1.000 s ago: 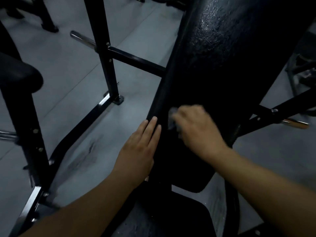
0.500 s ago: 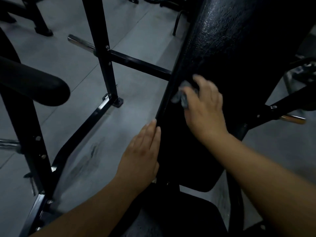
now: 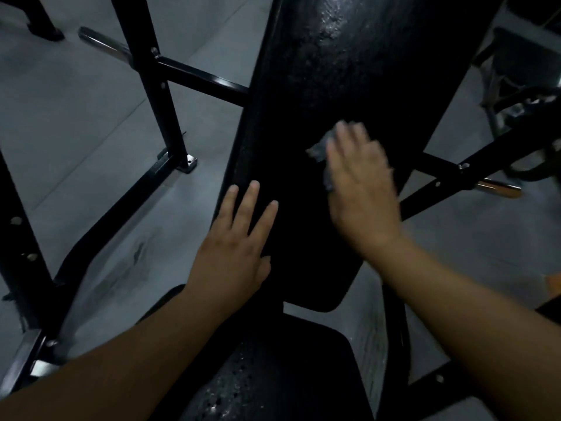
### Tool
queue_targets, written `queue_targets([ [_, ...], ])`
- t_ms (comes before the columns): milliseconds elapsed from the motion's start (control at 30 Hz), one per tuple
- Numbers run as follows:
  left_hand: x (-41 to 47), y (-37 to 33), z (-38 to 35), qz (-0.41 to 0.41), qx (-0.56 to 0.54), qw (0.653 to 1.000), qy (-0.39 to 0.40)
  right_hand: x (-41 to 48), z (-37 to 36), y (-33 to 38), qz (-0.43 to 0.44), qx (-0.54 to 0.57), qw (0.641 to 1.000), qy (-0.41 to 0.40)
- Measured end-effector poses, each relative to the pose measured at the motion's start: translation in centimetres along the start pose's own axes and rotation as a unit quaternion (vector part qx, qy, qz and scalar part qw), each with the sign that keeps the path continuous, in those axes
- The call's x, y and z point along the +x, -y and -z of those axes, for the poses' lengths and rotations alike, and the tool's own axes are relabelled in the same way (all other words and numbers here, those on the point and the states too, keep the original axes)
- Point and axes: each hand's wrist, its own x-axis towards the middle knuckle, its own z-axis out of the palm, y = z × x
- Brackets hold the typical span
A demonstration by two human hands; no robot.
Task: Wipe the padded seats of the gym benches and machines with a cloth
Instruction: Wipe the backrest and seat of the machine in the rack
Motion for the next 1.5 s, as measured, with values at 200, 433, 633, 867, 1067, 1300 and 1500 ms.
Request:
queue_targets([
  [200,-0.3,-0.9,-0.8,0.018,0.041,0.999,-0.009,-8.4,-0.7,-4.2,0.181,0.012,0.981,0.068],
  [433,-0.5,-1.4,-1.5,0.033,0.055,0.998,-0.003,-4.3,-2.3,1.9,0.078,0.018,0.997,0.005],
  [633,-3.0,0.2,0.8,0.015,0.042,0.998,0.054,-7.2,-1.6,-0.7,0.139,0.017,0.988,0.071],
  [867,-6.8,2.4,1.8,0.071,0.100,0.988,0.093,0.3,-3.5,11.2,0.154,0.020,0.986,0.057],
  [1067,-7.4,1.8,2.3,0.085,0.088,0.990,0.075,-2.3,-2.4,6.8,0.252,0.009,0.960,0.120],
  [1300,-7.5,2.1,0.6,0.079,0.017,0.992,0.097,-1.0,-5.2,15.0,0.221,0.001,0.967,0.125],
  [1500,-9.5,1.7,-0.4,0.082,0.001,0.987,0.135,-4.9,-2.6,7.0,0.323,0.001,0.934,0.155],
])
